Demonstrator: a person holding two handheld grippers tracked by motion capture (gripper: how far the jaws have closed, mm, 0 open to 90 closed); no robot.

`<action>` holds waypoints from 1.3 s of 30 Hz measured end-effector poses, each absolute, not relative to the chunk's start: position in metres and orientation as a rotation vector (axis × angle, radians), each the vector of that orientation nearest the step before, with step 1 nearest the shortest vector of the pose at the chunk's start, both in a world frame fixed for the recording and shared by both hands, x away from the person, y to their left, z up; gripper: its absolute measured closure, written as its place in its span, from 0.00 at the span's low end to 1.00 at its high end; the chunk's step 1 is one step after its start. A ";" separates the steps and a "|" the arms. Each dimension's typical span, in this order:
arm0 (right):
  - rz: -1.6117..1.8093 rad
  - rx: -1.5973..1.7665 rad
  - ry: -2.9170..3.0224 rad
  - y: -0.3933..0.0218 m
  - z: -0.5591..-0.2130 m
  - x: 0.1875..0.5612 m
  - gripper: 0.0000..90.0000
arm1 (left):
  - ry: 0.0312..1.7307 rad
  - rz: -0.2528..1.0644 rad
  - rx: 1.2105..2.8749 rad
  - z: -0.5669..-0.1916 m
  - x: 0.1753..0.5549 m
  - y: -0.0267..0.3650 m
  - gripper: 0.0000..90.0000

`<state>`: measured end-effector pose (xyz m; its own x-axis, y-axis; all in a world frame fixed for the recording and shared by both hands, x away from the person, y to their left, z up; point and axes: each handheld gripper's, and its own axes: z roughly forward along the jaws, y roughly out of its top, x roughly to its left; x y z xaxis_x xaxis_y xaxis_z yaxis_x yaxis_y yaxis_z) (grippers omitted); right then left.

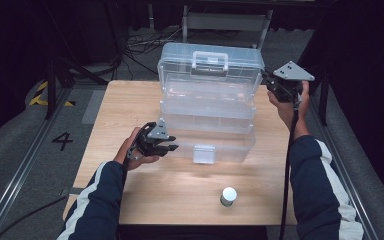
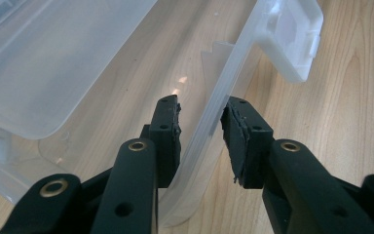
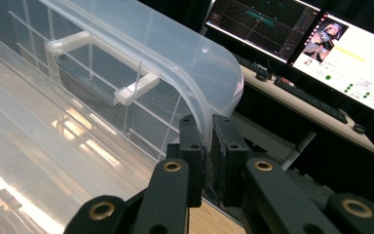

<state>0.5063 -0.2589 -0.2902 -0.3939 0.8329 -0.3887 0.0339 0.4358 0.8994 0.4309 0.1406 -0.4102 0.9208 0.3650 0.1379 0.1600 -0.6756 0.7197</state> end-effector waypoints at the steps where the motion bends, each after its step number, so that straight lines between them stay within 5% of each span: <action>1: 1.073 0.752 1.755 -0.259 -0.290 0.507 0.94 | 0.371 0.351 2.316 -0.410 0.431 0.140 0.75; 39: 1.086 0.826 1.797 -0.261 -0.281 0.538 0.95 | 0.325 0.295 2.295 -0.414 0.438 0.141 0.77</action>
<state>0.5379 -0.2611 -0.2813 -0.4145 0.8486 -0.3287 0.1035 0.4028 0.9094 0.4381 0.1415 -0.4140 0.9401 0.3226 0.1100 0.1403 -0.6603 0.7378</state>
